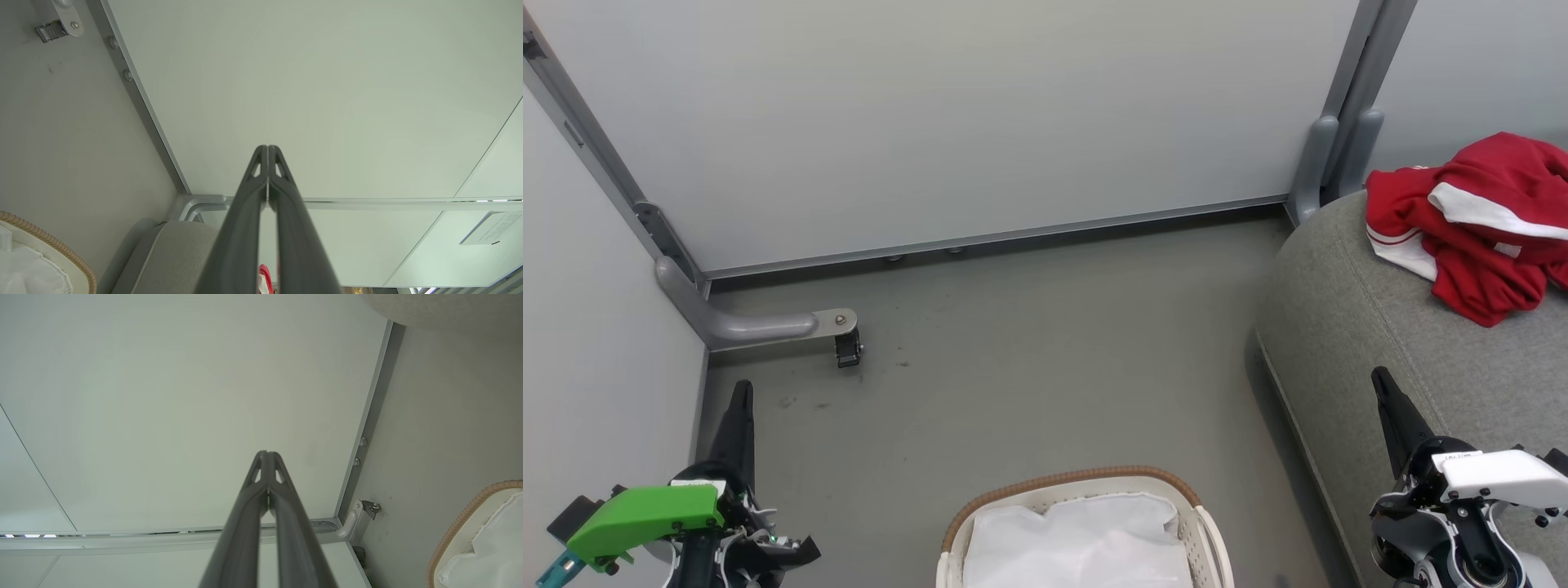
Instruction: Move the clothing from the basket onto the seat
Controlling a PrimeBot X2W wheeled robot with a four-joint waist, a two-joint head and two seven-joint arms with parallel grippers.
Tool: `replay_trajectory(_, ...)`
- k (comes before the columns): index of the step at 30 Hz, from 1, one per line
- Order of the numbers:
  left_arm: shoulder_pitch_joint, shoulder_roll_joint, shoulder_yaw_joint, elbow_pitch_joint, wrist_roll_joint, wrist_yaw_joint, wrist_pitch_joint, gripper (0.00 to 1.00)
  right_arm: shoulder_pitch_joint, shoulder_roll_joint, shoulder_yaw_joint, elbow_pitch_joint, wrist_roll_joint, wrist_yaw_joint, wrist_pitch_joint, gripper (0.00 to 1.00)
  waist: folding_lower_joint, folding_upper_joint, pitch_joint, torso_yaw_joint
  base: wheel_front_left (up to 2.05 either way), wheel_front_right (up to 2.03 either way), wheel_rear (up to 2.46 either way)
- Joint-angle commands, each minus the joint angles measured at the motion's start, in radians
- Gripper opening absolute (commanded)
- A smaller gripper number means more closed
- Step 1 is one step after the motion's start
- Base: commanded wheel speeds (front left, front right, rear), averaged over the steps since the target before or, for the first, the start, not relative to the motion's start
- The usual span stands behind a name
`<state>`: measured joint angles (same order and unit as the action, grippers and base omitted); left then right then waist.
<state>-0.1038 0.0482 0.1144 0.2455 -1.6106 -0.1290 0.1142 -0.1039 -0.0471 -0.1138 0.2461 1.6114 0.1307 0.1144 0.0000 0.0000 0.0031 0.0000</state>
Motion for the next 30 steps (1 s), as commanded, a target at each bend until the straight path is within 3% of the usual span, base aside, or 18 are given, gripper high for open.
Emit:
replay_trajectory(1, -0.01, 0.004, 0.002, -0.002, -0.004, -0.004, 0.003, 0.0, -0.008, -0.006, -0.002, -0.004, 0.003, 0.0, 0.003, 0.0, 0.0, 0.0, 0.0, 0.0, 0.0, 0.0, 0.0)
replay_trajectory(30, -0.01, 0.004, 0.002, -0.002, -0.004, -0.004, 0.003, 0.0, -0.008, -0.006, -0.002, -0.004, 0.003, 0.0, 0.003, 0.0, 0.0, 0.0, 0.0, 0.0, 0.0, 0.0, 0.0)
